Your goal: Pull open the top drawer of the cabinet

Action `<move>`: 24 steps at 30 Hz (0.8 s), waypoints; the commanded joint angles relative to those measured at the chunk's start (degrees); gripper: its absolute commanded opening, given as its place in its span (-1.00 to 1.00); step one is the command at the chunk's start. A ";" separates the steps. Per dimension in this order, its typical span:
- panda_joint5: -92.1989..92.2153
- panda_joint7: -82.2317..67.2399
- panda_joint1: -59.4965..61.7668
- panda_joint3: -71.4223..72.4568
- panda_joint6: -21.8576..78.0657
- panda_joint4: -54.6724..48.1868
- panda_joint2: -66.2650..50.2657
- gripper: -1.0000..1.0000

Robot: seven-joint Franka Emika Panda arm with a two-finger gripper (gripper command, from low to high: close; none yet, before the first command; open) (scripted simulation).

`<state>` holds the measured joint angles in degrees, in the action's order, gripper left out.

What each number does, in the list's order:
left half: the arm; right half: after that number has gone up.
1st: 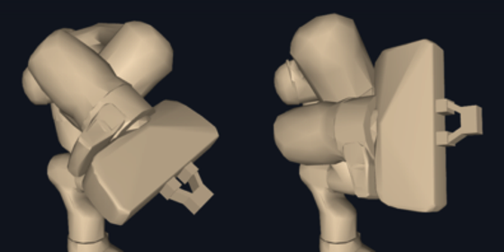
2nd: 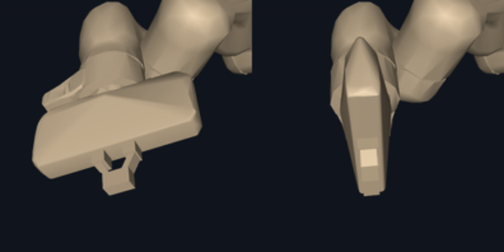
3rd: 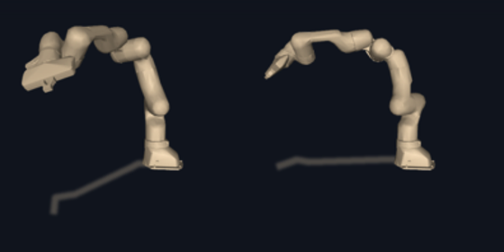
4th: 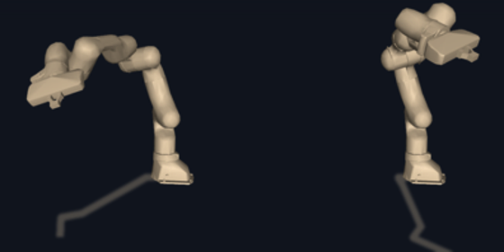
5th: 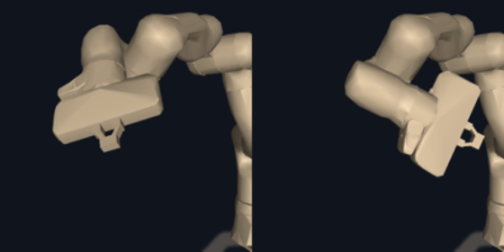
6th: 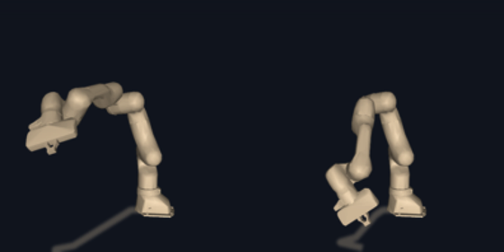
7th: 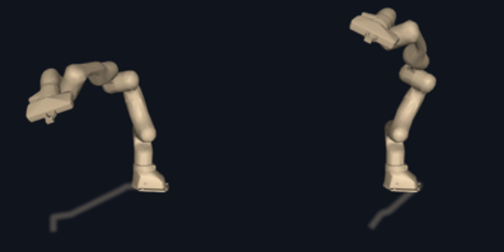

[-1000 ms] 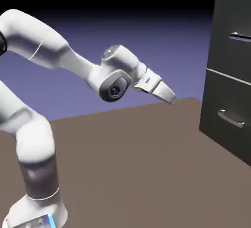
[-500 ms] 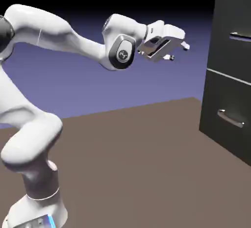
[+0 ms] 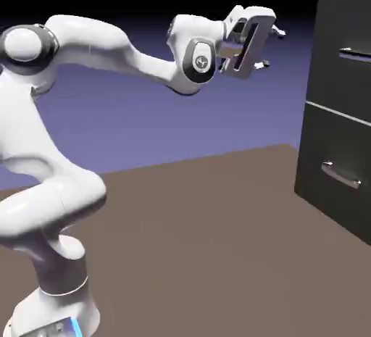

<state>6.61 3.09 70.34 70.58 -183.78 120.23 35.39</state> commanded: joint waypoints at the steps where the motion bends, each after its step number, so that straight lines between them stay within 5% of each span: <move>1: 0.19 -1.15 2.08 2.07 -0.29 -1.19 0.08 0.00; 24: 4.64 -27.62 49.84 49.52 -6.86 -28.61 1.91 0.00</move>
<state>11.25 -24.53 120.18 120.09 -190.64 91.62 37.30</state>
